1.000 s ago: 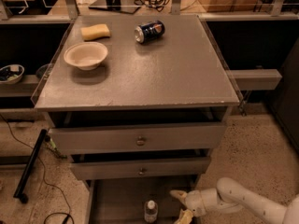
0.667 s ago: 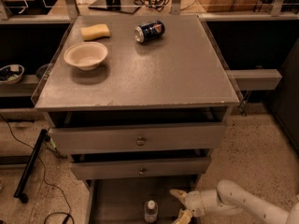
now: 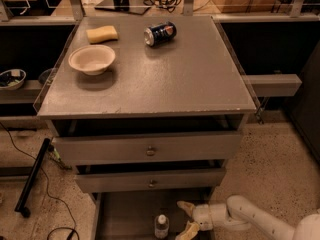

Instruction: Pick blue plastic bottle from bottom drawer and place on counter

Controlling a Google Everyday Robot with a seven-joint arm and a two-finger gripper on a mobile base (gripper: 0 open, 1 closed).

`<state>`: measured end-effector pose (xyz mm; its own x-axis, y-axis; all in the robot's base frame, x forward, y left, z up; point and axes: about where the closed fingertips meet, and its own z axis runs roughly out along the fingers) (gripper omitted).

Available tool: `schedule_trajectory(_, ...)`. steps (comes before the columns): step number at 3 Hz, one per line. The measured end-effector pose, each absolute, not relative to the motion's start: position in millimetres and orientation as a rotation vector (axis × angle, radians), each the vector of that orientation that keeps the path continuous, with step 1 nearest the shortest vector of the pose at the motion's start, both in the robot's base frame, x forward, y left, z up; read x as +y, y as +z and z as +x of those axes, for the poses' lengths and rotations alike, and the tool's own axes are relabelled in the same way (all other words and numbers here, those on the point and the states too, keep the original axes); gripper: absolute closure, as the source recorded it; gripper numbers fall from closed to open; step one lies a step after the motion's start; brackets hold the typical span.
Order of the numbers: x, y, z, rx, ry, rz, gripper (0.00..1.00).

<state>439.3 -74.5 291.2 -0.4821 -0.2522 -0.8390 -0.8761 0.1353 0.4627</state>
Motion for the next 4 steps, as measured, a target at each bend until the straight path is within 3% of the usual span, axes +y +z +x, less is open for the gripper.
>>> schedule_trajectory(4, -50, 261, 420, 1.796, 1.491, -1.022, 0.00)
